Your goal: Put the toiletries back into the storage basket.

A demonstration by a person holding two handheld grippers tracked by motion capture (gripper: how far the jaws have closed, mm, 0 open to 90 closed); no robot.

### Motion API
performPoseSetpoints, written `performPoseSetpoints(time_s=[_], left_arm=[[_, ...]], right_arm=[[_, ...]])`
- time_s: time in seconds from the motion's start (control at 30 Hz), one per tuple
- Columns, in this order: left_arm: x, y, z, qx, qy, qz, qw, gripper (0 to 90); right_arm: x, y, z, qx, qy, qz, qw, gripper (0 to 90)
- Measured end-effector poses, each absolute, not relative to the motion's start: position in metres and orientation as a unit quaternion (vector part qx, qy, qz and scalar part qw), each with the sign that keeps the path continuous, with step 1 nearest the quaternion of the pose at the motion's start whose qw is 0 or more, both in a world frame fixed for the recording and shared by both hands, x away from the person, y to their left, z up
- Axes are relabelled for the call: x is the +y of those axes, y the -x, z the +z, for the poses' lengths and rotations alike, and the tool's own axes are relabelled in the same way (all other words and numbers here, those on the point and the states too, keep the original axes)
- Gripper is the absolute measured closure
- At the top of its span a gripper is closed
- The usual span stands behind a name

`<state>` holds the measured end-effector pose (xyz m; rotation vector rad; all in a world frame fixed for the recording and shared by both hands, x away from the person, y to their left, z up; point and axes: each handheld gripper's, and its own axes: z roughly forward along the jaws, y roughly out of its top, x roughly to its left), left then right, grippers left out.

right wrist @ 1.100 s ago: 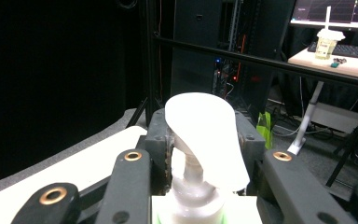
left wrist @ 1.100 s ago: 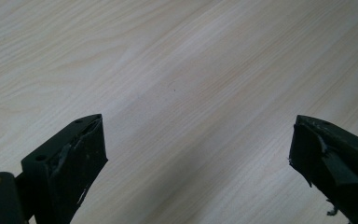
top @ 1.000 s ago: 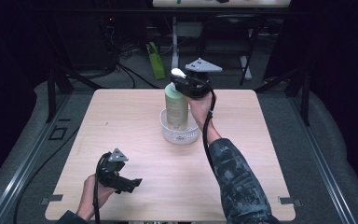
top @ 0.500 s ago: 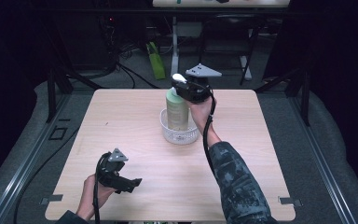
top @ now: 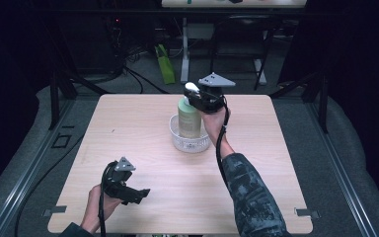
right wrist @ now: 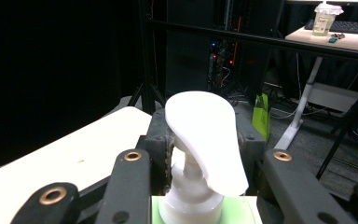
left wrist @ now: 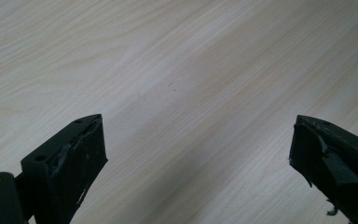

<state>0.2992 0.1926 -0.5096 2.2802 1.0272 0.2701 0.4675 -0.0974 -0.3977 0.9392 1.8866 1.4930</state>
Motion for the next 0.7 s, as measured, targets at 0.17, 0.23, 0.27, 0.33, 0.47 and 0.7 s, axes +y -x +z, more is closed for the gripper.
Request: performPoseSetpoints(time_s=[0.17,0.23,0.27,0.33,0.47,0.7], left_arm=[[0.192,-0.299,-0.51,0.388,-0.863,0.102,0.308,3.3],[0.192,-0.299,-0.51,0.388,-0.863,0.102,0.308,3.3],[0.192,-0.299,-0.51,0.388,-0.863,0.102,0.308,3.3],[0.193,-0.299,-0.51,0.388,-0.863,0.102,0.308,3.3],[0.192,-0.299,-0.51,0.388,-0.863,0.102,0.308,3.3],[0.192,-0.299,-0.51,0.388,-0.862,0.102,0.308,3.3]], right_arm=[[-0.099,-0.467,-0.403,0.705,-0.35,0.552,0.275,65.7],[-0.1,-0.467,-0.404,0.704,-0.352,0.553,0.274,65.7],[-0.1,-0.467,-0.405,0.704,-0.353,0.553,0.274,65.7],[-0.1,-0.467,-0.406,0.703,-0.353,0.553,0.273,65.7],[-0.1,-0.465,-0.409,0.704,-0.354,0.553,0.271,65.7],[-0.102,-0.464,-0.414,0.705,-0.354,0.553,0.269,65.7]])
